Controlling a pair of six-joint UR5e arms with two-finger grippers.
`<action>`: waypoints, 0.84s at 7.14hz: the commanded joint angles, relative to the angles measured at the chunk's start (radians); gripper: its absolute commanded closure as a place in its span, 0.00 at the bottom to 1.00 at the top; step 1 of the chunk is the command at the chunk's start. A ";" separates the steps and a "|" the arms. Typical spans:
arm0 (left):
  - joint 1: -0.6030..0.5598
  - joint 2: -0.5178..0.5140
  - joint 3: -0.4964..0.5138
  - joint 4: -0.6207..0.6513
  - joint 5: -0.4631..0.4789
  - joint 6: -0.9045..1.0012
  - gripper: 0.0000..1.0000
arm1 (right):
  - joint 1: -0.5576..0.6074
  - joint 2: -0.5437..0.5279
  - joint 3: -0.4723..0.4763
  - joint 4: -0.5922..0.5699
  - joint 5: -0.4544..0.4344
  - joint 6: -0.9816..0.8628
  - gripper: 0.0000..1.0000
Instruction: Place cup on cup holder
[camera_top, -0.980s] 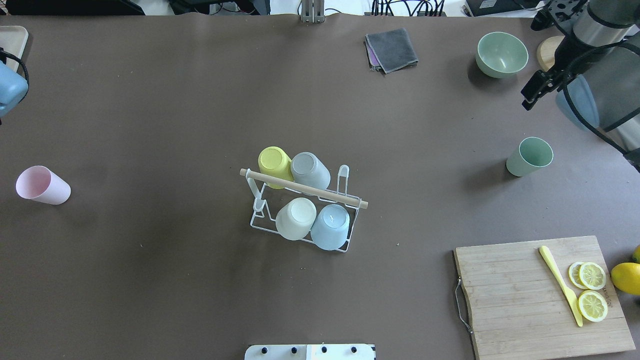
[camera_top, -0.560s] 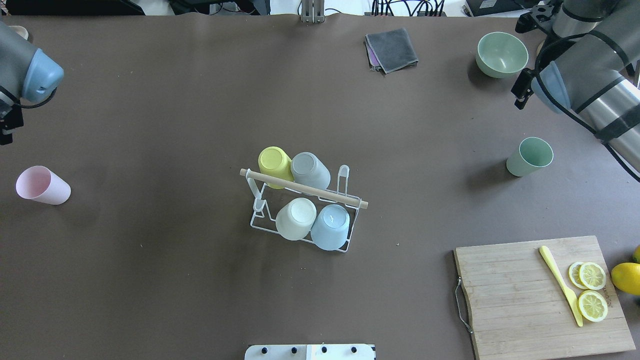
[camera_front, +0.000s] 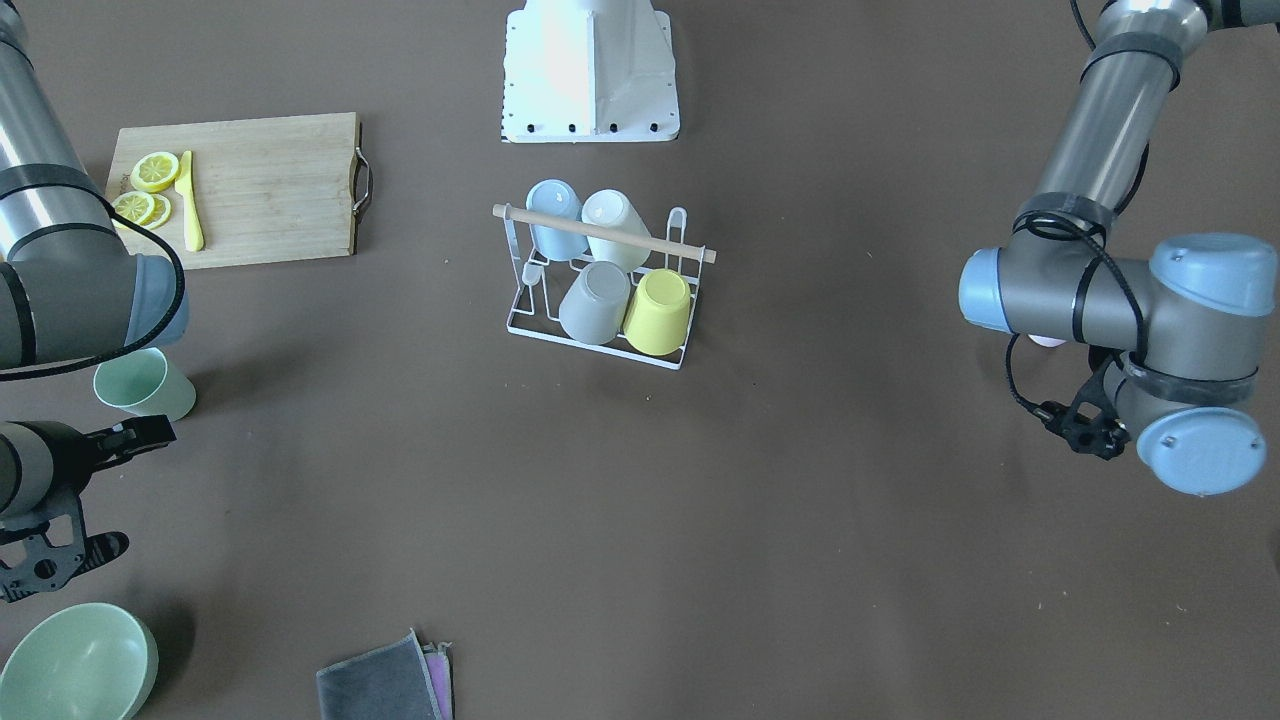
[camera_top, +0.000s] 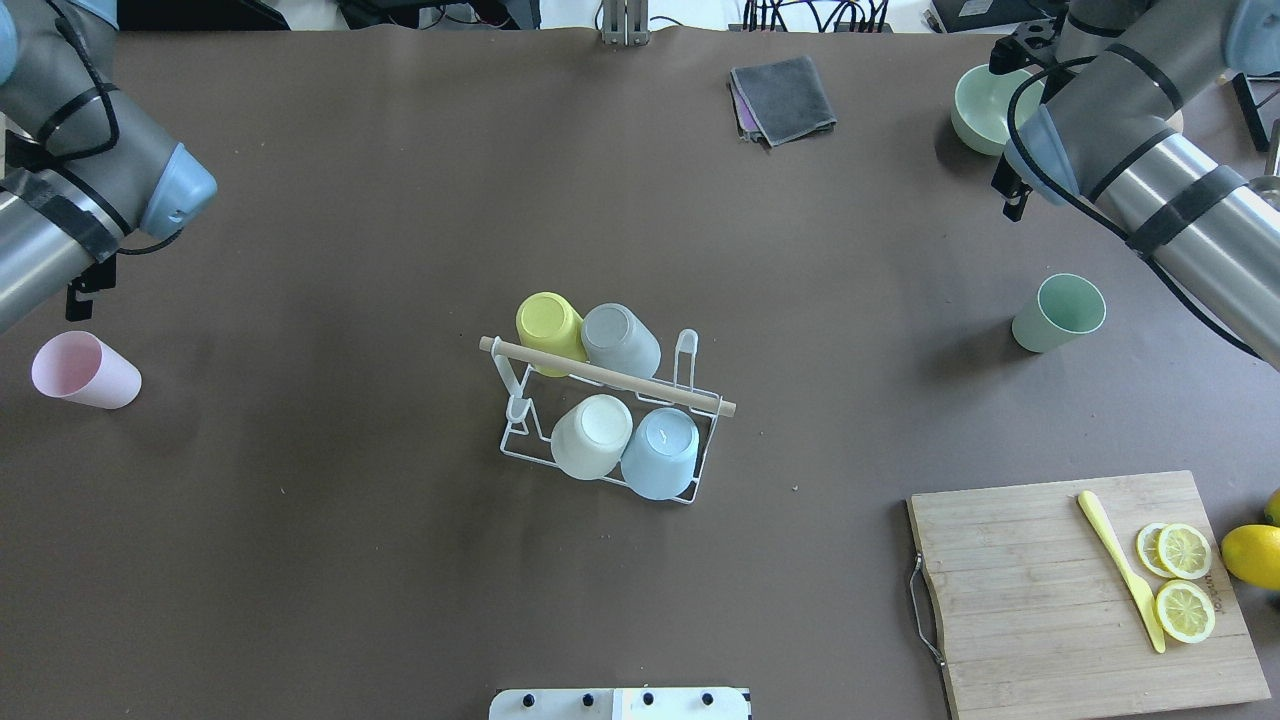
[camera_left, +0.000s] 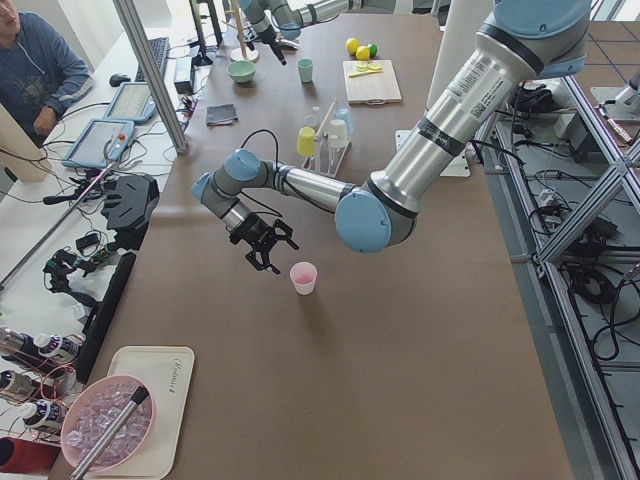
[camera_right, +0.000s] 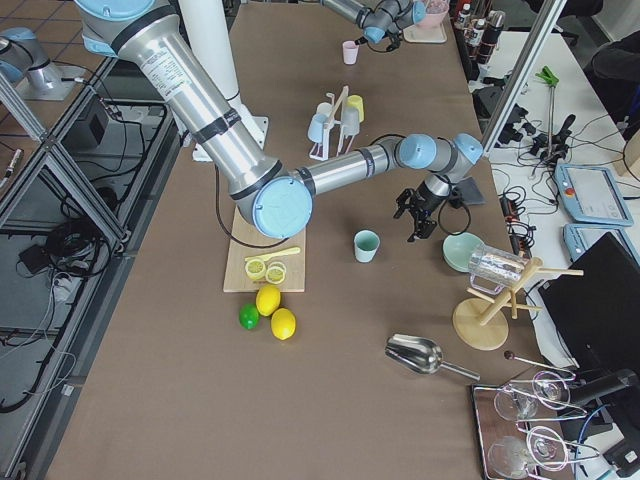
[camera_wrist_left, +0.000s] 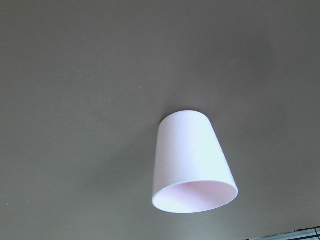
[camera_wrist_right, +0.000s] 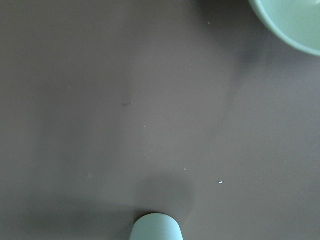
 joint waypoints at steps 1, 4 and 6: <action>0.061 -0.041 0.074 0.015 0.053 -0.059 0.02 | -0.029 0.005 -0.018 -0.071 -0.032 -0.077 0.00; 0.089 -0.106 0.142 0.007 0.226 -0.071 0.02 | -0.069 0.002 -0.054 -0.073 -0.032 -0.081 0.00; 0.098 -0.099 0.145 -0.002 0.236 -0.073 0.02 | -0.078 0.004 -0.071 -0.074 -0.032 -0.081 0.00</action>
